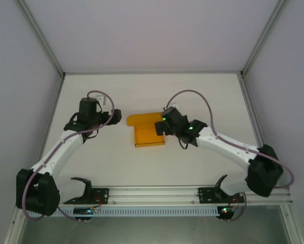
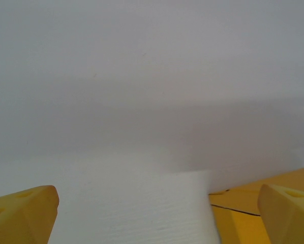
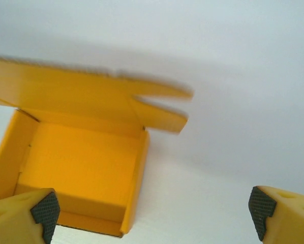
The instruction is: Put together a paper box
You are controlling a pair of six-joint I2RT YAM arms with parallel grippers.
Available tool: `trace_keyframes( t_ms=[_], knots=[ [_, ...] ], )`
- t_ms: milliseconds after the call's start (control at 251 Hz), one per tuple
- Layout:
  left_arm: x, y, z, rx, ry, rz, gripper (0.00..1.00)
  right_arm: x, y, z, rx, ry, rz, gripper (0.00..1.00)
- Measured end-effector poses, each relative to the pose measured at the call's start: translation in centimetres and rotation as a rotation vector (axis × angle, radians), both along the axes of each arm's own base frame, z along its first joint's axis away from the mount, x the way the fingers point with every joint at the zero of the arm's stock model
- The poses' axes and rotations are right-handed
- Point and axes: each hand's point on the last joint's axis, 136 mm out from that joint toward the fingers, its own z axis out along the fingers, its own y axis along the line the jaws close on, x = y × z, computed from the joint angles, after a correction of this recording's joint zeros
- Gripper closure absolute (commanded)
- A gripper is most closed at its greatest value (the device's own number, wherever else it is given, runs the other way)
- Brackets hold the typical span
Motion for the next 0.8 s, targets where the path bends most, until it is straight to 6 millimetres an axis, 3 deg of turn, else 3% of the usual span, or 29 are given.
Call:
trace_keyframes(
  t_ms=[140, 283, 395, 495, 655, 802],
  knots=[
    [0.0, -2.2, 3.2, -0.02, -0.082, -0.129, 0.01, 1.4, -0.2, 2.7, -0.033, -0.101, 0.188, 0.01],
    [-1.5, -6.8, 4.9, 0.0, -0.154, -0.366, 0.01, 2.8, 1.0, 2.1, -0.142, -0.113, 0.4, 0.01],
    [-2.8, -10.4, 3.4, 0.065, -0.153, -0.547, 0.01, 4.9, 2.0, 0.8, -0.24, -0.087, 0.515, 0.03],
    [-3.1, -11.5, 0.9, 0.135, -0.106, -0.627, 0.0, 6.1, 2.5, -0.3, -0.294, -0.054, 0.593, 0.12],
    [-1.6, -11.3, -1.8, 0.242, -0.004, -0.65, 0.27, 6.4, 2.5, -2.0, -0.353, 0.008, 0.674, 0.47],
    [-0.8, -11.1, -2.9, 0.303, 0.037, -0.663, 0.44, 6.4, 2.4, -3.1, -0.384, 0.058, 0.712, 0.56]
  ],
)
